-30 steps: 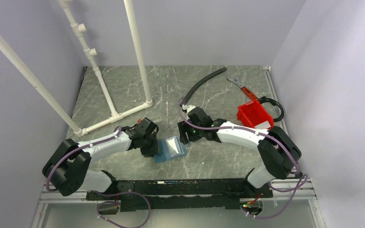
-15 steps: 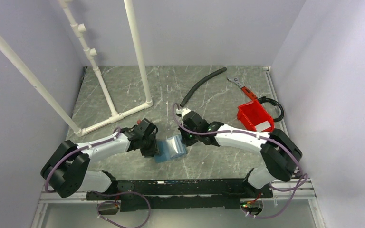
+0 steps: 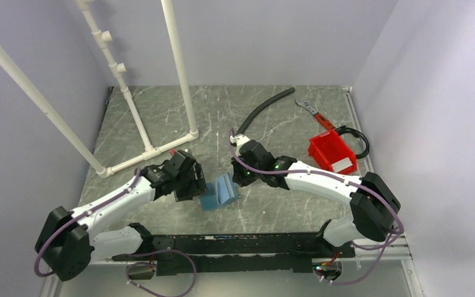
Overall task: Put the credit cards into the card holder
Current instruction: Open the card holder at the center of the board.
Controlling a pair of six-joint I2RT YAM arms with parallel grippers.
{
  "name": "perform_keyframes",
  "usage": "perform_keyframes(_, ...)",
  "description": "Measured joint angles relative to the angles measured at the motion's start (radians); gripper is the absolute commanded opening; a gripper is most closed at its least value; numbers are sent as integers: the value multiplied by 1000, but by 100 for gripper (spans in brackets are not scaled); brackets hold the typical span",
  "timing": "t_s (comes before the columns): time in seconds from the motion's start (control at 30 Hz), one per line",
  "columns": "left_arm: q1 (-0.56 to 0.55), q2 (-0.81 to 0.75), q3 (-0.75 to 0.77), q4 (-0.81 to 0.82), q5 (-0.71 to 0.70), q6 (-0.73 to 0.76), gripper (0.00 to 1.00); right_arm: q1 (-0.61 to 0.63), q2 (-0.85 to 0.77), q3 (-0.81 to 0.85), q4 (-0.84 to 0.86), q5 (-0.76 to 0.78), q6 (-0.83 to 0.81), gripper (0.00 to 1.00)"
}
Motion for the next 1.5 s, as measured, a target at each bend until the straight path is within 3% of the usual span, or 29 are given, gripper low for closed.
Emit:
perform_keyframes(0.13, 0, -70, 61, -31, -6, 11, 75, 0, 0, 0, 0, -5, 0, 0)
perform_keyframes(0.4, 0, -41, 151, 55, 100, 50, 44, 1, -1, 0, 0, -17, 0, 0)
perform_keyframes(0.47, 0, 8, 169, 74, 119, 53, 41, 1, -1, 2, 0, -18, 0, 0)
perform_keyframes(0.83, -7, 162, 184, 115, 156, 56, 47, 3, -1, 2, 0, -19, 0, 0)
perform_keyframes(1.5, -19, 282, 184, 176, 158, 56, 43, 5, -1, 2, 1, -20, 0, 0)
